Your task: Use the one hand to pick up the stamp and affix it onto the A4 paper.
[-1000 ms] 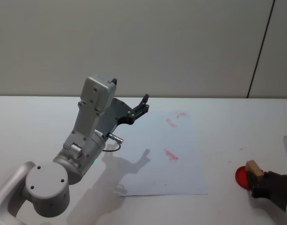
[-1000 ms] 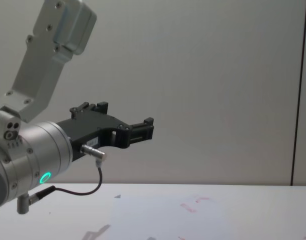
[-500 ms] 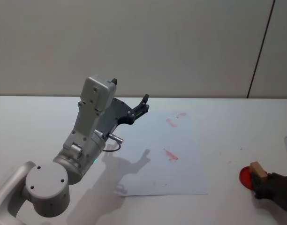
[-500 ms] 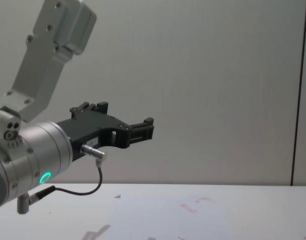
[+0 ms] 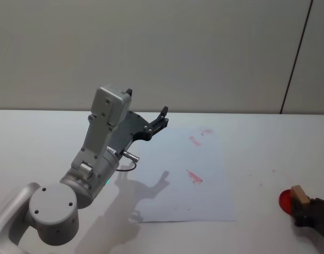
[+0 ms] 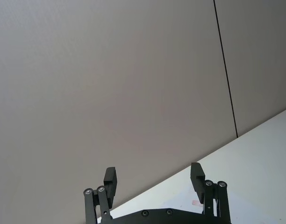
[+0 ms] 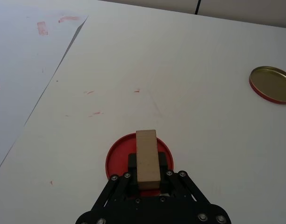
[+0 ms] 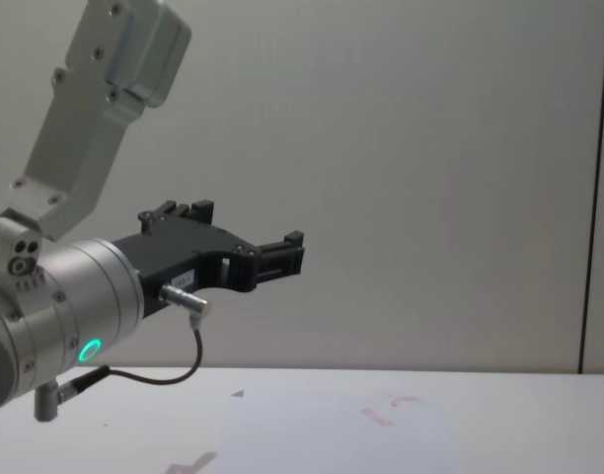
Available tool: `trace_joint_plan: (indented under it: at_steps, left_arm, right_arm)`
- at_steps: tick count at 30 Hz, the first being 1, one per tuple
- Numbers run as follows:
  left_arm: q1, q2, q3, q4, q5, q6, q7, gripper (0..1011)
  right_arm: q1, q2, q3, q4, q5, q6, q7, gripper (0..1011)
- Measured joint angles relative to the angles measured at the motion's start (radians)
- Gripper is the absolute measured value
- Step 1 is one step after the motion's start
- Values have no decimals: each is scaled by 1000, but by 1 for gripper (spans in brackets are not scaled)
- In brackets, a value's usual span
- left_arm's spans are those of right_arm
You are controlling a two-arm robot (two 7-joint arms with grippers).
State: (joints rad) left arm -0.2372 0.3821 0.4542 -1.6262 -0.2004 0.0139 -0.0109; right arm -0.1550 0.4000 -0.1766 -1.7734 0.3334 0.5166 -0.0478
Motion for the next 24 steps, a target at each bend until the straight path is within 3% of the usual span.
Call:
trace_joint_plan:
  at_steps: [12, 24]
  left_arm:
    - [0, 0, 0, 0, 0, 0, 0, 1003]
    - [0, 0, 0, 0, 0, 0, 0, 1003]
  right_arm:
    - [6, -12, -4, 17, -22, -67, 27, 221]
    - [38, -27, 4, -36, 30, -166, 96, 221]
